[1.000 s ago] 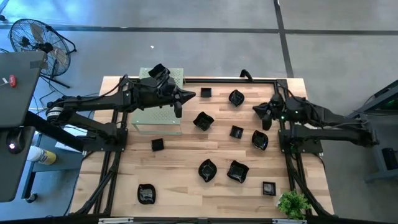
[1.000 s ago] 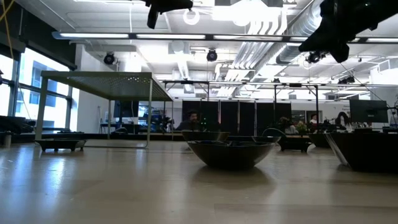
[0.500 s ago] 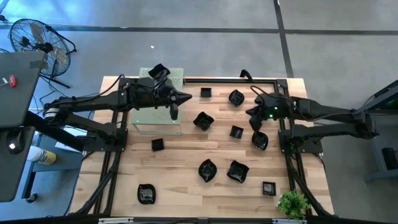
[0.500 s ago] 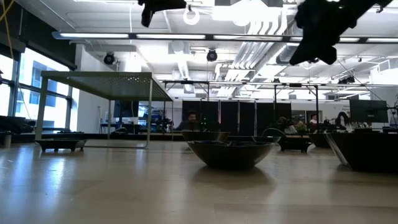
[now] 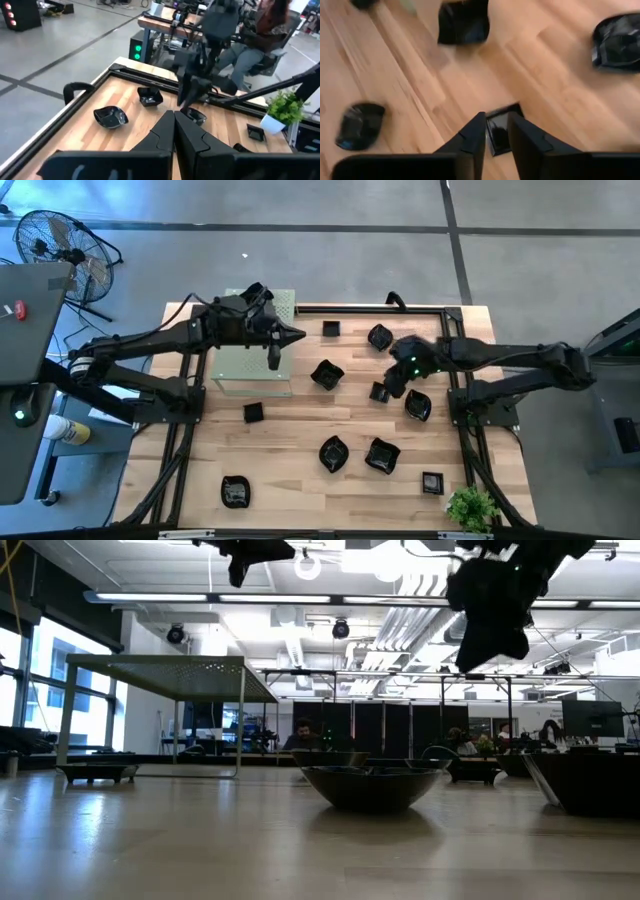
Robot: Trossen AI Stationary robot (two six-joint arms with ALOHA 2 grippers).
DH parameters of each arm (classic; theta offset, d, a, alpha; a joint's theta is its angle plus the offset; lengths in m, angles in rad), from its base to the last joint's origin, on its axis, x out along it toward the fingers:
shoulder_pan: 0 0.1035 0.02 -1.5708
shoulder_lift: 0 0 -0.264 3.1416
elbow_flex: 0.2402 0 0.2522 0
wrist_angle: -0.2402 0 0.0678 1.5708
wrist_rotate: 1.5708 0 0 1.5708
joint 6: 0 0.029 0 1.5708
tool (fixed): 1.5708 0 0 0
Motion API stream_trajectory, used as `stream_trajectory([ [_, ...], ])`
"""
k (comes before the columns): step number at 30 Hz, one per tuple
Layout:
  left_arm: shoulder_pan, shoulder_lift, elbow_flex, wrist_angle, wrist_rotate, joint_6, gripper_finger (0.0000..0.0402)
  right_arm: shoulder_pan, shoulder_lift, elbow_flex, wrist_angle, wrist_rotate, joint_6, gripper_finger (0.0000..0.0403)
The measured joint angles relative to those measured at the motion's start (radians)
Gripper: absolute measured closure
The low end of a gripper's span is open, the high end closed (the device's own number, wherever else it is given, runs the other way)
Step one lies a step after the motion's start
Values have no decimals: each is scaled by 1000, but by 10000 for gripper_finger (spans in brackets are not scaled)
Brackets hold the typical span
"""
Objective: Pick & Place Mini shaped plates
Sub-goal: Put the square plate on the shelf
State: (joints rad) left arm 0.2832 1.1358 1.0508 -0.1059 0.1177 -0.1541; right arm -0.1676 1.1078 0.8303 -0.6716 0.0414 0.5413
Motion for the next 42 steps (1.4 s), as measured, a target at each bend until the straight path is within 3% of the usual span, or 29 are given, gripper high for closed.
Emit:
stream_trajectory([
  [3,-2,-2,-64,90,3,-14,401,32,77,0,1,-6,-8,300],
  [8,-2,-26,-268,408,30,-155,401,22,117,0,114,-209,86,268],
  [12,-2,-61,-371,537,5,-197,401,-3,98,0,91,-182,102,249],
  [15,-2,-88,-382,540,5,-199,401,-41,96,0,66,-153,43,241],
  [26,-2,-120,-382,510,31,-199,401,-280,154,0,37,-210,-189,239],
  [35,-2,-120,-382,493,26,-199,401,-305,272,-1,4,-297,-325,239],
  [42,-2,-120,-382,491,26,-199,401,-334,319,-1,2,-292,-418,239],
])
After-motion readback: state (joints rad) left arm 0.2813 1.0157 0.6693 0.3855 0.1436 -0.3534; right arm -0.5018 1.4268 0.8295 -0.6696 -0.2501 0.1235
